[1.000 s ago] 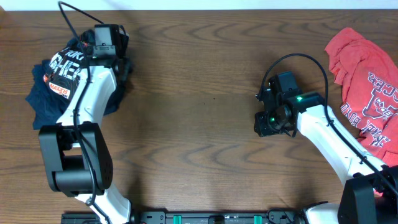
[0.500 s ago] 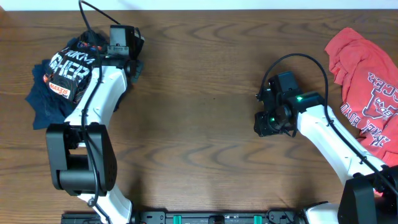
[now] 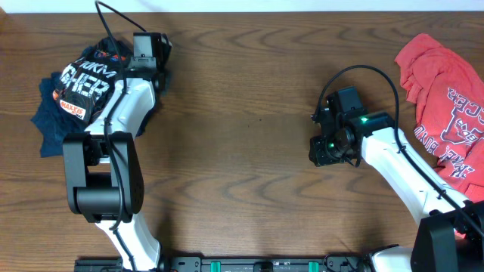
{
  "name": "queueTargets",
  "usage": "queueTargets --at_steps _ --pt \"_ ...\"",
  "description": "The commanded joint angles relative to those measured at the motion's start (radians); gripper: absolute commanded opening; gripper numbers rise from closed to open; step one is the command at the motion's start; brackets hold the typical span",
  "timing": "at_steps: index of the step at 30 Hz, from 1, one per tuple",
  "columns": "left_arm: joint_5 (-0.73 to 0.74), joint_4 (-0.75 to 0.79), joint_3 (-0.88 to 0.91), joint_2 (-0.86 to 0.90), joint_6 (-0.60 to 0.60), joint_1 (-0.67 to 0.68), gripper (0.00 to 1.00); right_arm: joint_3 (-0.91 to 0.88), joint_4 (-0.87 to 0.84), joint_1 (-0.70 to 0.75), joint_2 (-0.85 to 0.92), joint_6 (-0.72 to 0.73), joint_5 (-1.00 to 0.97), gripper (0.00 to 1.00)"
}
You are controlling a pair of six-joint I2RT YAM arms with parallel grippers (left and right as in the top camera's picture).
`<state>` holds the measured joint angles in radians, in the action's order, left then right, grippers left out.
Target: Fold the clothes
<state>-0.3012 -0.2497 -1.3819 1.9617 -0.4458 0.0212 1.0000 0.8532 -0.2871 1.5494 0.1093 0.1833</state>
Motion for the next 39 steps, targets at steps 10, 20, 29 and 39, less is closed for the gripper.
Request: queueTargets --at_steps 10,20,29,39 --pt "-0.069 0.232 -0.059 -0.007 0.053 -0.160 0.19 0.000 0.022 -0.007 0.007 -0.010 -0.003 0.41" --pt "-0.033 0.222 -0.059 -0.029 0.137 -0.296 0.19 0.000 0.026 -0.007 0.007 -0.009 -0.003 0.41" --pt "0.061 -0.005 -0.059 -0.261 0.246 -0.276 0.36 0.000 0.009 -0.006 0.007 0.009 -0.003 0.41" --pt "0.413 -0.520 -0.059 -0.454 0.352 -0.201 0.82 0.003 -0.092 0.032 0.006 0.120 -0.003 0.52"
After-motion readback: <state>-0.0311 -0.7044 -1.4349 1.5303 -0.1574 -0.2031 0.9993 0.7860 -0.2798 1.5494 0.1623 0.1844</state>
